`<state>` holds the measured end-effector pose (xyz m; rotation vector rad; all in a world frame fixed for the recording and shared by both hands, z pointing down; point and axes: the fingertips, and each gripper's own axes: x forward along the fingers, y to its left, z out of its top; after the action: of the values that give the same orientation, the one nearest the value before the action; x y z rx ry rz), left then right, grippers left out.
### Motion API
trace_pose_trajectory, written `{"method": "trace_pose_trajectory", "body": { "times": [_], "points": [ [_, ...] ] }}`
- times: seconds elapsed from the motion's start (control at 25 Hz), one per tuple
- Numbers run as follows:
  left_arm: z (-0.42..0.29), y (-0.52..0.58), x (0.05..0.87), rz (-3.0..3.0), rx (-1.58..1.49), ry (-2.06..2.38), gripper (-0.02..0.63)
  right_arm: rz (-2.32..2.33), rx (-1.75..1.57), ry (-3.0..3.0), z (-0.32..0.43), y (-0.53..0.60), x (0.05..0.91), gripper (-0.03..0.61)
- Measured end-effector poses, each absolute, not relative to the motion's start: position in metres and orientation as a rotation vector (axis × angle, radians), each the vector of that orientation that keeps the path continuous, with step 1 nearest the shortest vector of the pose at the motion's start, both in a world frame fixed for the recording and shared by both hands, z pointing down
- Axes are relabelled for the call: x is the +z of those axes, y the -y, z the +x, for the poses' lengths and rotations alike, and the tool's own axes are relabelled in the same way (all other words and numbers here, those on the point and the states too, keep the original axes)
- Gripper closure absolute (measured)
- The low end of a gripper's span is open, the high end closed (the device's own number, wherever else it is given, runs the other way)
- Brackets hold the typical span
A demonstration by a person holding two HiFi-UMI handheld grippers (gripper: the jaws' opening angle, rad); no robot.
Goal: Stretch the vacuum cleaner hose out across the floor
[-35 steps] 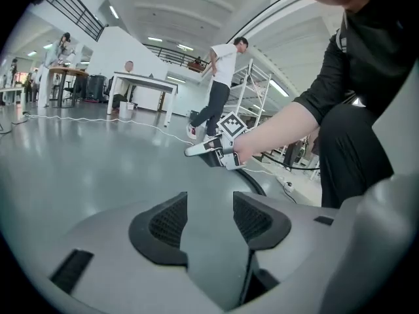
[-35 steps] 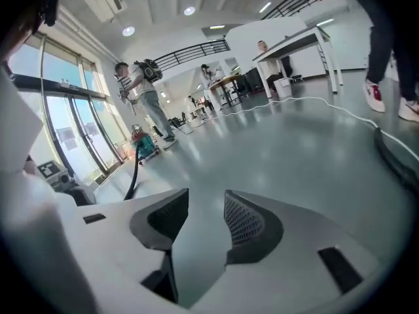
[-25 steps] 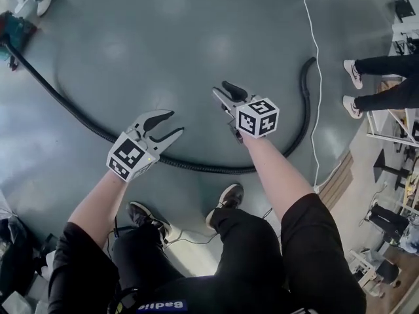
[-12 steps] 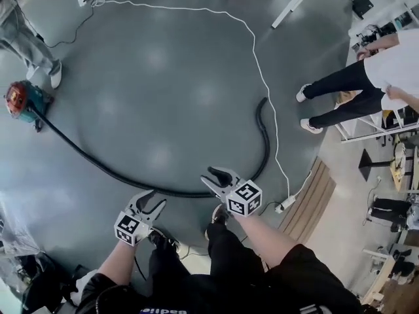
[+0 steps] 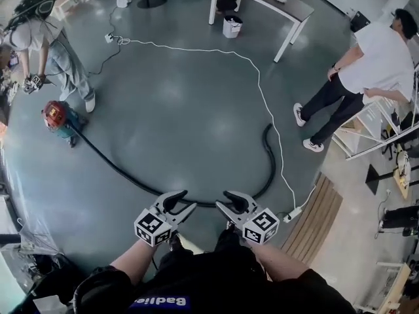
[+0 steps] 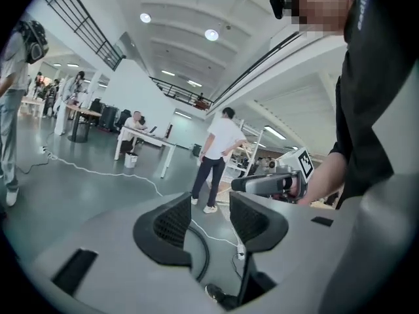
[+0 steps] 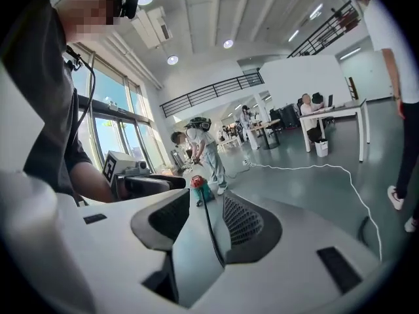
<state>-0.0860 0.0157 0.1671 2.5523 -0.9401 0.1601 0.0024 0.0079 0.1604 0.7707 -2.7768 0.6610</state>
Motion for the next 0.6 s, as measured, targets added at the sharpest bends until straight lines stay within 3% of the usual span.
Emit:
{"method": "trace_pose_trajectory", "body": {
  "times": [0.32,0.6],
  "points": [
    [-0.101,-0.099,0.088,2.701,0.151,0.722,0.433,0.958,0.606,2.832,-0.032,-0.115,0.095,0.416],
    [-0.070,-0.131,0.055,2.701,0.053,0.709,0.472,0.870,0.515,2.917,-0.016,-0.154,0.056,0.479]
  ]
}}
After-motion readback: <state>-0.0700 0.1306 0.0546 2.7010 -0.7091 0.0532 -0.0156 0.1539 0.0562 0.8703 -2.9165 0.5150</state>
